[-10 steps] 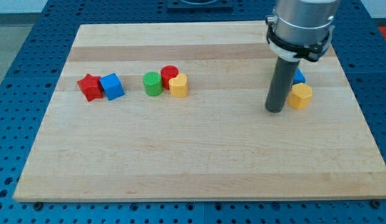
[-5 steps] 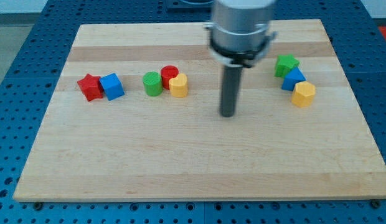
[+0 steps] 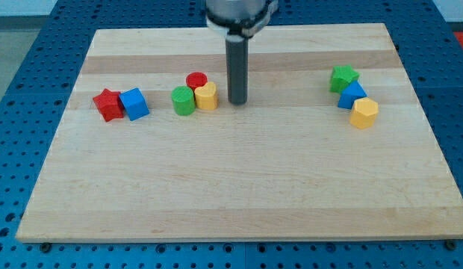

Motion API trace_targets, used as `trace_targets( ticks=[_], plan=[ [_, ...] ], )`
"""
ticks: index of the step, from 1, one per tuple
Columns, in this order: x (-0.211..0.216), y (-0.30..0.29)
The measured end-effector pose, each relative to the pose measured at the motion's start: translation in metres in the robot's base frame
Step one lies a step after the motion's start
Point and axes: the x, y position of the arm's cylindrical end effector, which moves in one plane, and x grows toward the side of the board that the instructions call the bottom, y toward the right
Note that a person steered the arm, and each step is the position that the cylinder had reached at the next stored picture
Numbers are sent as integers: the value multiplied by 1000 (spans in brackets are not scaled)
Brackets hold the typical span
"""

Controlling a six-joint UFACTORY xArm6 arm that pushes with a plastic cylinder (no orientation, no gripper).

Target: Place the red circle above the green star

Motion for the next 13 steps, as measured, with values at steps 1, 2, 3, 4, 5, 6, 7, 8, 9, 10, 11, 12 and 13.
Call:
trace_targets(
  ticks=[1,2,3,4,5,6,7,8,9,10,11,12,13],
  plan=[
    [39,-51],
    [19,-97],
    [-42,-83],
    [-91,-22],
    [-101,8],
    [-95,-3],
    [-101,-38],
    [-132,-23],
    [-140,55],
    [-140,65],
    [-139,13],
    [-114,-15],
    [-103,7]
  ],
)
